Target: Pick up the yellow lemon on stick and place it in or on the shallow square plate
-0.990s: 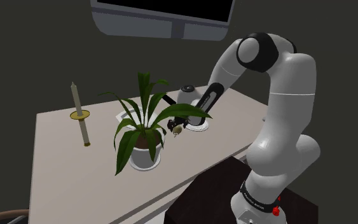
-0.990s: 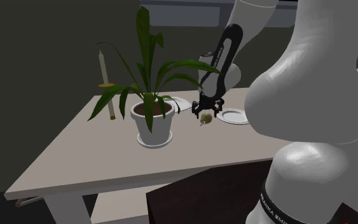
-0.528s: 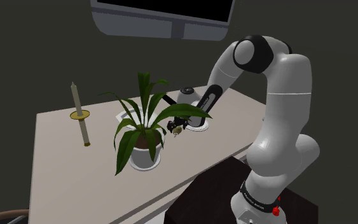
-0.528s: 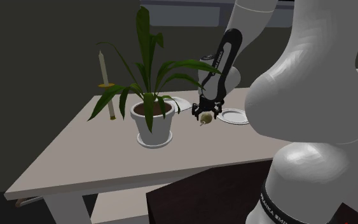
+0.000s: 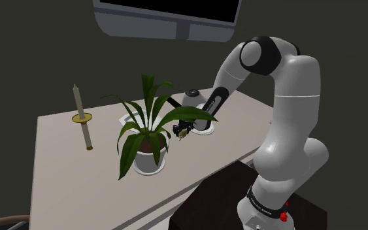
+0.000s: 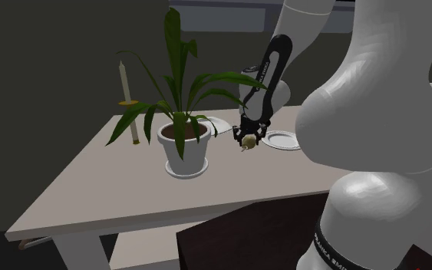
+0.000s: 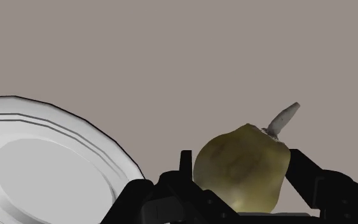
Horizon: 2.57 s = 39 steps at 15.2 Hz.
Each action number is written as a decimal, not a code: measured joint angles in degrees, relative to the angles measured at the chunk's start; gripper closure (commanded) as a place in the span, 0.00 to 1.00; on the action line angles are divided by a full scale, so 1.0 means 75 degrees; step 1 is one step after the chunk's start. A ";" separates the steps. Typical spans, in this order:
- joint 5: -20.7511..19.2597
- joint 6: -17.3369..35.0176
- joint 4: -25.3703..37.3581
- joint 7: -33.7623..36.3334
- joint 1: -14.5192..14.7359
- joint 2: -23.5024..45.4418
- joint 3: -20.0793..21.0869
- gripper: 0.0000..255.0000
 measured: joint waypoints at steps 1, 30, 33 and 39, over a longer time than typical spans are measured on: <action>0.0000 0.0000 0.0000 0.0000 0.0000 0.0000 0.0000 1.00; 0.2005 -0.2403 0.1939 -0.1385 -0.0292 -0.0272 0.1517 1.00; 0.1933 -0.2934 0.3048 -0.1231 0.0082 0.0407 0.1499 1.00; 0.1895 -0.4098 0.5590 -0.1192 0.0844 0.1900 0.1442 1.00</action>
